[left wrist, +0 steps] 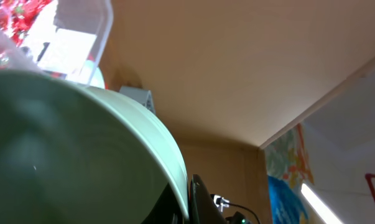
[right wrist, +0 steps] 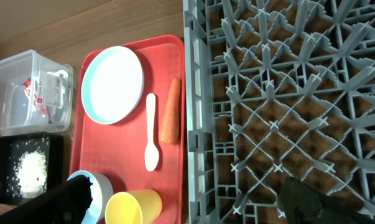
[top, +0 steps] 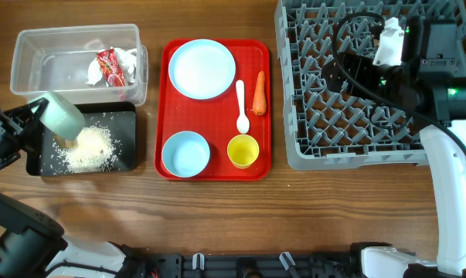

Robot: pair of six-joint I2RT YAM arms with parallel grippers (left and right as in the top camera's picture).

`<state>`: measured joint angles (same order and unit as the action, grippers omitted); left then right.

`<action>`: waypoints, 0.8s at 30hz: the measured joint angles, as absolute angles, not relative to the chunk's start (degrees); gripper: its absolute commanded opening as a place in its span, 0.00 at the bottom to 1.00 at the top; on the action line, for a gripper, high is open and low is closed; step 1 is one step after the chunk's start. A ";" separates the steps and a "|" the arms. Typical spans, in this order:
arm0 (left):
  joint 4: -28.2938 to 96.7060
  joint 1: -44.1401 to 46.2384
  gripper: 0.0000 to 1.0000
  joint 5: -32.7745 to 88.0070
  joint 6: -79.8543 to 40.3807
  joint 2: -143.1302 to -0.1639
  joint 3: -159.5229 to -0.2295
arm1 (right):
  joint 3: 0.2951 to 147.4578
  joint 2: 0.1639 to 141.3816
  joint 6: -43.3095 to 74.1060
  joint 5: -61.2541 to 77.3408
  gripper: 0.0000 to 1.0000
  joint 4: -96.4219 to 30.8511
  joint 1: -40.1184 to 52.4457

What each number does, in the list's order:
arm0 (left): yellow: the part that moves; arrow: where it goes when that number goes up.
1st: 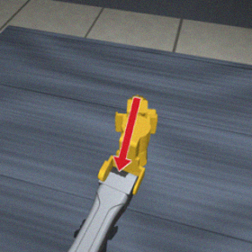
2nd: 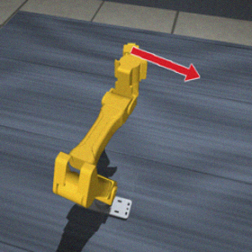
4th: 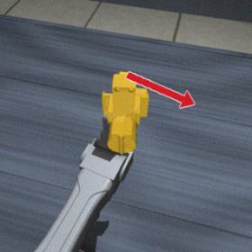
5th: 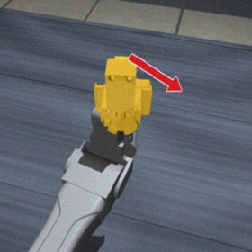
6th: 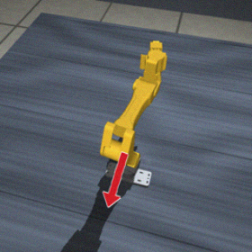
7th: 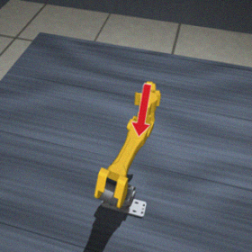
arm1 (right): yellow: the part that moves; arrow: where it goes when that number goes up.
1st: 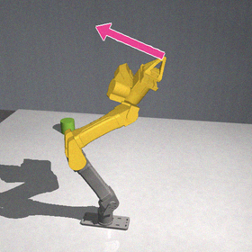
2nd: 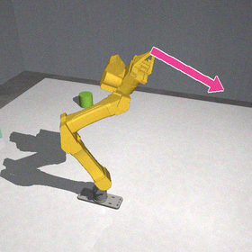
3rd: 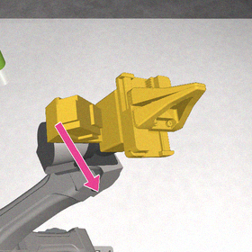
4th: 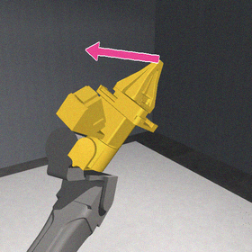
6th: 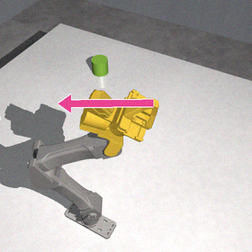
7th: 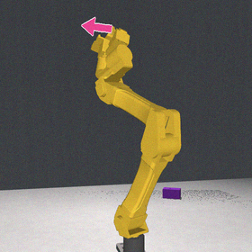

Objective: Sort waste into correct bins and load items into the dishwasher rack
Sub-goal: 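Tip the green bowl over the black tray to dump the scraps, then set the green bowl back on the red tray and release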

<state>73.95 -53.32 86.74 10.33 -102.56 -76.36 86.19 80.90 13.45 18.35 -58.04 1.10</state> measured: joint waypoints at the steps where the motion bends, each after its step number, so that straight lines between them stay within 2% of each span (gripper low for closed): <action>1: 73.36 -53.32 0.04 86.85 10.44 -102.56 -76.36 | 86.19 80.93 13.45 18.35 1.00 -58.04 1.10; 10: 74.22 -51.09 0.04 88.20 10.48 -101.65 -76.44 | 86.19 80.90 13.45 18.35 1.00 -58.02 1.10; 13: 74.00 -45.58 0.04 88.27 12.19 -97.95 -78.56 | 86.19 80.90 13.47 18.35 1.00 -58.00 1.10; 16: 67.16 -35.88 0.04 87.13 14.31 -91.66 -81.12 | 86.19 80.93 13.98 18.35 1.00 -57.87 1.10; 20: 57.82 -16.99 0.04 69.73 9.61 -86.67 -82.52 | 86.19 80.93 14.33 18.33 1.00 -57.82 1.10; 24: 53.54 1.34 0.04 40.36 0.23 -89.10 -82.52 | 86.19 80.90 14.35 18.22 0.99 -57.84 1.10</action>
<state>53.54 1.34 40.36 0.23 -89.10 -82.52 86.19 80.90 14.35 18.22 -57.84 1.10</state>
